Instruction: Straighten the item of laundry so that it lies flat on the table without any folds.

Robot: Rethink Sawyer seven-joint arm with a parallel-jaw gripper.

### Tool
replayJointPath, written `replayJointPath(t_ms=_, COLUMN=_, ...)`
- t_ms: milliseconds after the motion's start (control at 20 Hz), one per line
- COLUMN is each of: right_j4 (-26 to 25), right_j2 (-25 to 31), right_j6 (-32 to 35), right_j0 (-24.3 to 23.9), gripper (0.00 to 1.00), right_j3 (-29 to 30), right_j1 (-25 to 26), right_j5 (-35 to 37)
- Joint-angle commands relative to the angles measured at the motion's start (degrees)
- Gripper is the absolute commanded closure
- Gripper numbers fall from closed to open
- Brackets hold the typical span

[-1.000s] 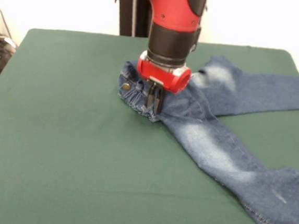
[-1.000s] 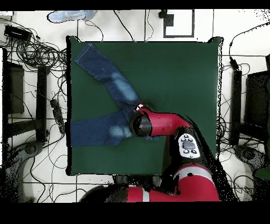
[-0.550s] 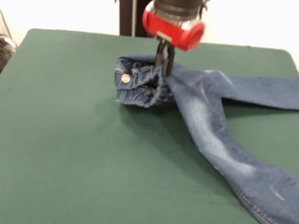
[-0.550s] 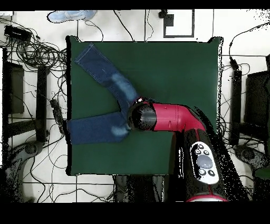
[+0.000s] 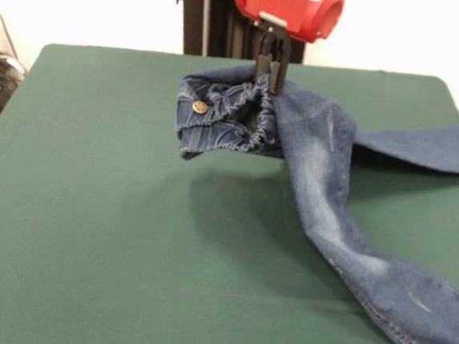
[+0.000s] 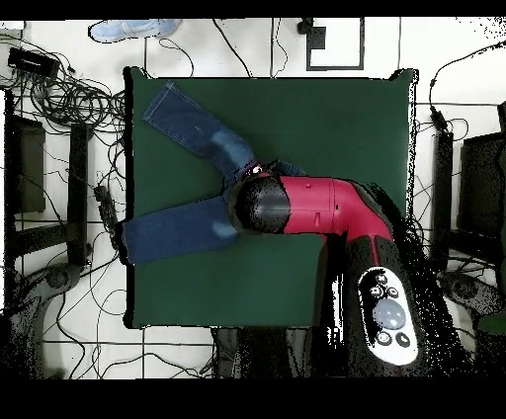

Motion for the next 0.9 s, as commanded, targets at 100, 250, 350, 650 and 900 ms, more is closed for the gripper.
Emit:
replayJointPath(t_ms=100, right_j4=1.46, right_j2=7.76, right_j6=-7.99, right_j0=-0.52, gripper=1.0, right_j3=-6.02, right_j1=-0.97, right_j5=9.67)
replayJointPath(t_ms=250, right_j4=0.47, right_j2=7.31, right_j6=-8.24, right_j0=-0.04, gripper=1.0, right_j3=-8.4, right_j1=-1.05, right_j5=12.46)
replayJointPath(t_ms=350, right_j4=-0.62, right_j2=6.44, right_j6=-8.12, right_j0=0.55, gripper=1.0, right_j3=-10.12, right_j1=-1.16, right_j5=13.89)
replayJointPath(t_ms=650, right_j4=-2.22, right_j2=7.07, right_j6=-9.58, right_j0=0.53, gripper=1.0, right_j3=-14.88, right_j1=0.13, right_j5=16.66)
replayJointPath(t_ms=900, right_j4=-3.6, right_j2=8.49, right_j6=-12.8, right_j0=-0.26, gripper=1.0, right_j3=-17.55, right_j1=-1.41, right_j5=17.84)
